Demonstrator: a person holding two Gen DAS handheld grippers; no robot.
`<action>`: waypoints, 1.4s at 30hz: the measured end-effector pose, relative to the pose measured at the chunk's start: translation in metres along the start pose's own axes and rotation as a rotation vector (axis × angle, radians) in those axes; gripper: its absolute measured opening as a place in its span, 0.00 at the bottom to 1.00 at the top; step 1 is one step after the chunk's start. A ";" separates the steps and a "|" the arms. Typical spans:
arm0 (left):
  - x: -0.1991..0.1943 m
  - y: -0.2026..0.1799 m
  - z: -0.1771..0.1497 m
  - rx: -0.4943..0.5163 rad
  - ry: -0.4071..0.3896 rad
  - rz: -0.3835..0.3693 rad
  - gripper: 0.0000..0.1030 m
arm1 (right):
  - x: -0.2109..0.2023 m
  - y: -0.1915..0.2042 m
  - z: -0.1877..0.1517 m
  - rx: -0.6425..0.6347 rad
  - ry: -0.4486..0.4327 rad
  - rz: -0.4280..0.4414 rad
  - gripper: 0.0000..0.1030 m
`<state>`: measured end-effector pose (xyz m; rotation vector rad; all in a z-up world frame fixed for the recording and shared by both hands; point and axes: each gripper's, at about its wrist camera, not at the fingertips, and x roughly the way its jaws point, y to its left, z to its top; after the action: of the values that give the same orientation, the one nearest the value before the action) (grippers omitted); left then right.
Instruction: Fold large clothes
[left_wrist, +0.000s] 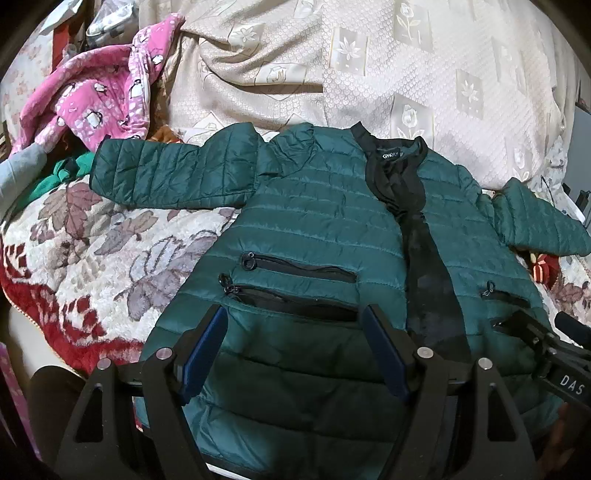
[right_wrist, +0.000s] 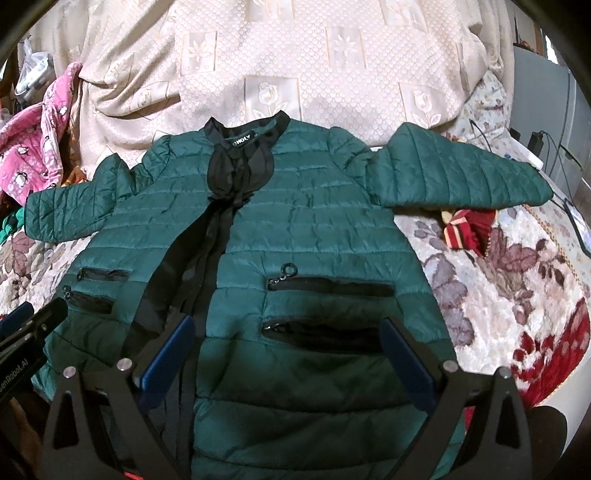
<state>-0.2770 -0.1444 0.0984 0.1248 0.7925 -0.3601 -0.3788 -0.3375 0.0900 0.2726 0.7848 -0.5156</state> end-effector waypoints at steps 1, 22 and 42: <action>0.000 0.000 0.000 0.002 -0.001 0.004 0.46 | 0.000 0.000 0.000 -0.001 0.001 -0.001 0.99; 0.002 0.005 -0.004 -0.009 0.001 0.010 0.46 | 0.008 0.001 -0.003 0.002 0.011 0.002 0.99; 0.005 0.005 -0.004 -0.002 0.009 0.014 0.46 | 0.012 0.002 -0.004 -0.003 0.019 -0.005 0.99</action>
<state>-0.2747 -0.1397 0.0914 0.1300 0.8005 -0.3455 -0.3728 -0.3382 0.0786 0.2727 0.8045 -0.5172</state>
